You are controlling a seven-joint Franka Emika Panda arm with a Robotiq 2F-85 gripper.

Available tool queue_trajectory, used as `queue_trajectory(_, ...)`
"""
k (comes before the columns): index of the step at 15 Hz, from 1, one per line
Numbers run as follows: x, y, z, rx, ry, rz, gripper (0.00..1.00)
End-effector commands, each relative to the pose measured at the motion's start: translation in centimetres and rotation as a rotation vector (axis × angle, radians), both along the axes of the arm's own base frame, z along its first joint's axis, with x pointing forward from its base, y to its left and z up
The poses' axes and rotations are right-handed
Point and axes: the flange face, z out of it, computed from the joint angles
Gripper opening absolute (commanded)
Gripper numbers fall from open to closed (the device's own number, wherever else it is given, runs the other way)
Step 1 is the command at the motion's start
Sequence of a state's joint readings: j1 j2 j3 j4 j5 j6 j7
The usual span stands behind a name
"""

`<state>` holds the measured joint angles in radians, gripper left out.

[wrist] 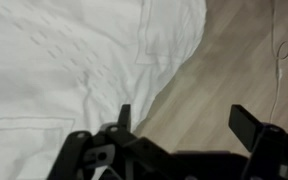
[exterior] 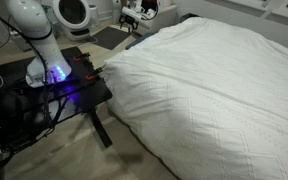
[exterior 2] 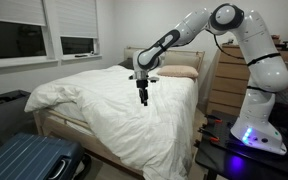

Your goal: Straighten the beddings on the bottom right corner of the bed

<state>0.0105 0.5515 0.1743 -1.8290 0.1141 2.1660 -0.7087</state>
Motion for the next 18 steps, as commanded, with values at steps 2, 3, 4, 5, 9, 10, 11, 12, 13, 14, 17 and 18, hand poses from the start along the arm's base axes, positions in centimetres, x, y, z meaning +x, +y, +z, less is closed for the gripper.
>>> queue_trajectory(2,3.0,1.6,-2.0,0.017,-0.238,-0.130,1.00)
queue_trajectory(3,3.5,2.0,-2.5,0.018,-0.298,-0.156,1.00)
queue_trajectory(4,3.9,2.3,-3.0,0.019,-0.357,-0.183,1.00)
queue_trajectory(5,4.3,2.5,-3.5,0.016,-0.415,-0.208,1.00)
queue_trajectory(9,5.5,2.3,-4.7,-0.012,-0.628,-0.307,1.00)
queue_trajectory(10,5.8,1.8,-4.9,-0.025,-0.676,-0.334,1.00)
queue_trajectory(11,6.2,1.2,-5.0,-0.041,-0.720,-0.364,1.00)
queue_trajectory(12,6.6,0.5,-5.0,-0.064,-0.761,-0.397,1.00)
queue_trajectory(13,7.0,-0.3,-5.0,-0.089,-0.797,-0.433,1.00)
queue_trajectory(14,7.5,-1.1,-5.0,-0.121,-0.828,-0.468,1.00)
queue_trajectory(17,8.5,-3.3,-5.7,-0.256,-0.860,-0.593,1.00)
queue_trajectory(18,8.6,-3.9,-6.3,-0.308,-0.839,-0.634,1.00)
